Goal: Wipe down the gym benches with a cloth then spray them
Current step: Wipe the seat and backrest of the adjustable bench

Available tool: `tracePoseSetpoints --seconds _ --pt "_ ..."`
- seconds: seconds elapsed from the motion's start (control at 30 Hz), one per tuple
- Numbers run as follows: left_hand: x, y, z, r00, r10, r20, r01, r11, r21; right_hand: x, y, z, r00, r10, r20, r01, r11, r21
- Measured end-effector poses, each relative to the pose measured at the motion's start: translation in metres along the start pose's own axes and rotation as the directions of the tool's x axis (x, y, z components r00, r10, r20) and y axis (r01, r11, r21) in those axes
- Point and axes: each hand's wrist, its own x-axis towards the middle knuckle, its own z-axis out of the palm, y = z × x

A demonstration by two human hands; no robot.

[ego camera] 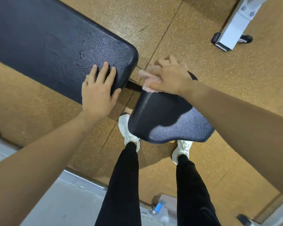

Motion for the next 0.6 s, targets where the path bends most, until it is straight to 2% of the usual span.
tracePoseSetpoints --seconds 0.17,0.43,0.53,0.6 --pt "-0.002 -0.005 0.005 1.0 0.029 0.003 -0.03 0.998 0.063 -0.017 -0.026 0.012 0.996 -0.085 -0.001 0.084 0.988 -0.133" --pt "-0.003 -0.014 -0.001 0.996 0.072 0.048 -0.075 0.996 0.044 -0.052 -0.091 0.063 0.966 -0.253 -0.045 0.245 0.959 -0.142" --pt "-0.008 -0.024 0.0 0.989 0.127 0.077 -0.129 0.992 0.017 -0.065 -0.109 0.078 0.962 -0.243 -0.125 0.235 0.969 -0.078" --pt "-0.017 -0.027 0.002 0.986 0.141 0.083 -0.142 0.99 -0.001 -0.075 -0.12 0.087 0.971 -0.216 -0.105 0.206 0.974 -0.093"
